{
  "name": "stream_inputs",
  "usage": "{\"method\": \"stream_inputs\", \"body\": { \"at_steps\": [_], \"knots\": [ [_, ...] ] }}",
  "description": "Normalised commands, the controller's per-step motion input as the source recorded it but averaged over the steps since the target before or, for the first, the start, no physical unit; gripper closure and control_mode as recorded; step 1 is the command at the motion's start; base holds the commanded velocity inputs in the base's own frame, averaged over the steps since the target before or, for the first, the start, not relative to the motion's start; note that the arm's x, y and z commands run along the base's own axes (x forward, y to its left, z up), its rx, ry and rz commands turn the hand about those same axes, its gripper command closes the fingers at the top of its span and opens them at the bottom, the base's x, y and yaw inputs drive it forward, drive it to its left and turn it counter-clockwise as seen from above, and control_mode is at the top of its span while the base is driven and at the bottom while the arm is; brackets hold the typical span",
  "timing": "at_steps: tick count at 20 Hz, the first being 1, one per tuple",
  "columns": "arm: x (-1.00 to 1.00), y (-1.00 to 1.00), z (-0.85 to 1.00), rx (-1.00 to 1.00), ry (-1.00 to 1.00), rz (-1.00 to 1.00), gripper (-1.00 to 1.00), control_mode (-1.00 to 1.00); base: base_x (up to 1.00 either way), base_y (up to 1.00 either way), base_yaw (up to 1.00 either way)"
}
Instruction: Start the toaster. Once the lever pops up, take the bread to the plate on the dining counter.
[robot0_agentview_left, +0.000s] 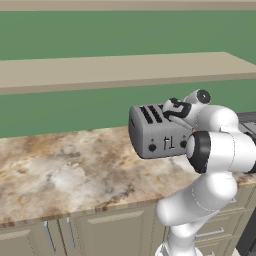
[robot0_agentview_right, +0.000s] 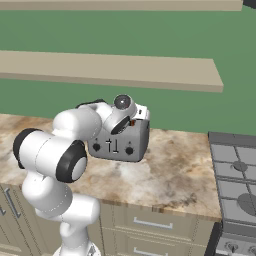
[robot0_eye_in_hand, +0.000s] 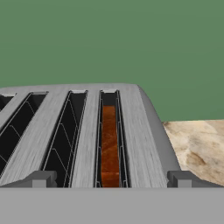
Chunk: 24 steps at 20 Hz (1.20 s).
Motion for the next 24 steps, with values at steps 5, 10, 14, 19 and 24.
{"method": "stream_inputs", "body": {
  "at_steps": [5,10,14,19,24],
  "knots": [
    [0.0,0.0,0.0,0.0,0.0,0.0,-1.0,-1.0,0.0,0.0,0.0],
    [0.0,0.0,0.0,0.0,0.0,0.0,-1.0,-1.0,0.0,0.0,0.0],
    [0.0,0.0,0.0,0.0,0.0,0.0,-1.0,-1.0,0.0,0.0,0.0],
    [0.0,0.0,0.0,0.0,0.0,0.0,-1.0,-1.0,0.0,0.0,0.0],
    [0.0,0.0,0.0,0.0,0.0,0.0,-1.0,-1.0,0.0,0.0,0.0]
  ]
}}
